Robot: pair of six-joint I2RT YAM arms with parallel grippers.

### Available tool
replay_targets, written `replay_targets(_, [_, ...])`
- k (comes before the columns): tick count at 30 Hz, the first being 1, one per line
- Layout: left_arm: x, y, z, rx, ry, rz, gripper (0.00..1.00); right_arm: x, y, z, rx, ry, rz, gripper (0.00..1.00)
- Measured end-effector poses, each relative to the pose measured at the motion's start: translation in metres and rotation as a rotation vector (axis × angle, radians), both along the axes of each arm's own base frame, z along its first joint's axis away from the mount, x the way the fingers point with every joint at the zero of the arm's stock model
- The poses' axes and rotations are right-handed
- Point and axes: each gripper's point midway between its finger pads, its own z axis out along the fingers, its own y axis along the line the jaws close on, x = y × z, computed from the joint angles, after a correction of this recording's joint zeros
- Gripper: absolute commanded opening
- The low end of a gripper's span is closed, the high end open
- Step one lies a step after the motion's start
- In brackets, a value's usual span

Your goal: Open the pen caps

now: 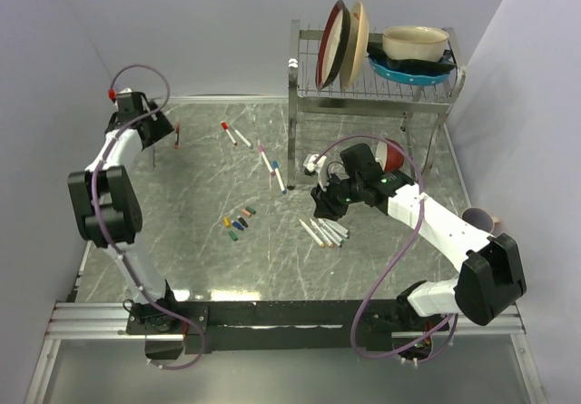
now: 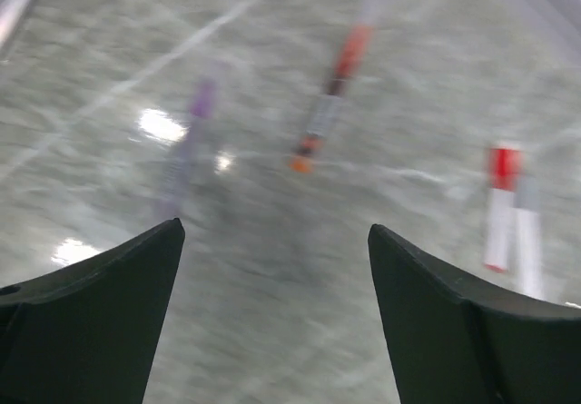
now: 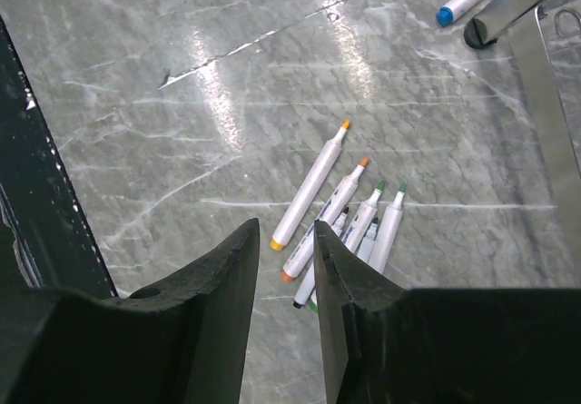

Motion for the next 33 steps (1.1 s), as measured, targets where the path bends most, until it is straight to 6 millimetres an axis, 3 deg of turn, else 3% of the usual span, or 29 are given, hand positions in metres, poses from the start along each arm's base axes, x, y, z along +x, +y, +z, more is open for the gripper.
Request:
replay_targets(3, [-0.002, 0.028, -0.032, 0.039, 0.106, 0.011, 0.71, -0.002, 0.001, 0.0, 0.006, 0.005, 0.015, 0.4])
replay_targets(6, [-0.002, 0.039, -0.055, 0.058, 0.186, -0.007, 0.63, -0.005, 0.002, 0.0, 0.009, 0.011, 0.027, 0.4])
replay_targets(12, [0.012, 0.047, -0.078, 0.092, 0.262, -0.051, 0.56, -0.007, 0.001, 0.0, 0.01, 0.015, 0.041, 0.41])
replay_targets(18, [0.013, 0.054, -0.103, 0.119, 0.342, -0.072, 0.49, -0.007, 0.001, -0.001, 0.01, 0.015, 0.045, 0.4])
replay_targets(23, [0.011, 0.055, -0.105, 0.129, 0.36, -0.087, 0.36, -0.007, 0.0, 0.0, 0.011, 0.015, 0.045, 0.4])
replay_targets(30, [0.008, 0.058, -0.108, 0.132, 0.36, -0.088, 0.05, -0.007, -0.003, 0.0, 0.021, 0.026, 0.044, 0.41])
replay_targets(33, [0.003, 0.055, -0.107, 0.123, 0.339, -0.089, 0.01, -0.006, -0.006, 0.004, 0.033, 0.019, 0.041, 0.41])
